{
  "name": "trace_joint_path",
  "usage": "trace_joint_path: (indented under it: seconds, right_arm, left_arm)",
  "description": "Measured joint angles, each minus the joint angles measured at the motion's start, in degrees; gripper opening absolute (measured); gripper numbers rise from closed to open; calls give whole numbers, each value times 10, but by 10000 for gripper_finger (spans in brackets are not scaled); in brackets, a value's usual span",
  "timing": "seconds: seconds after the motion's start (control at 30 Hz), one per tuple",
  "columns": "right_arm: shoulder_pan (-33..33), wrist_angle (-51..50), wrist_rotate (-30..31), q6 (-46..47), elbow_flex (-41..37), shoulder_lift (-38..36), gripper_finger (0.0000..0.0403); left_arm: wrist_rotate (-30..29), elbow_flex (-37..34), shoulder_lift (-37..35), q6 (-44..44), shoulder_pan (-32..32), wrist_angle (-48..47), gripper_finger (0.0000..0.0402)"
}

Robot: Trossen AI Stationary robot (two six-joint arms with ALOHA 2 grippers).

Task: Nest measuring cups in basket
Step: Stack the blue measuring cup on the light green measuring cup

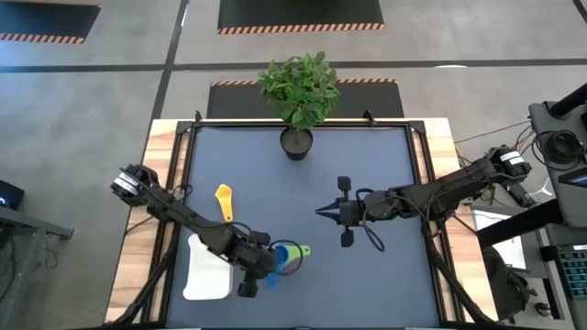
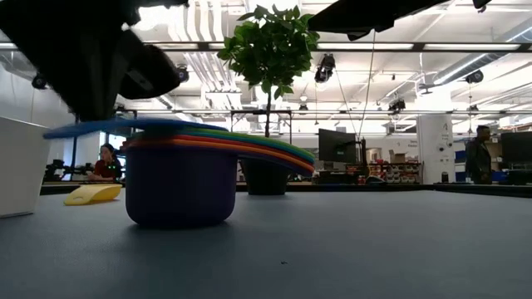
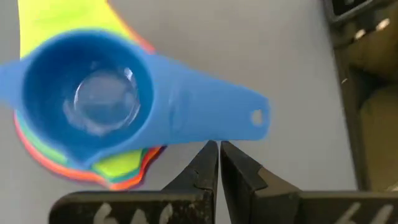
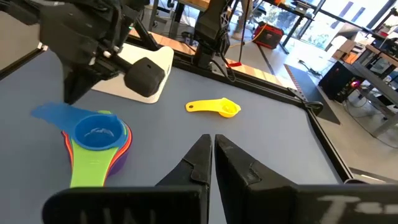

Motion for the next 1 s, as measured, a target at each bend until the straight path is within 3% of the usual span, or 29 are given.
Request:
trace_joint_path:
  seconds: [0.27, 0.73, 1.0]
  right_arm:
    - [0, -1, 0, 6, 0, 0, 9]
    - [0, -8, 0, 16, 0, 0, 9]
    - [1, -74, -9, 114, -1, 28, 9]
  left_arm:
    - [-13, 0, 29, 0, -2, 84, 0]
    - [-79, 121, 22, 16, -26, -124, 0]
    - [-79, 97, 26, -10, -49, -131, 0]
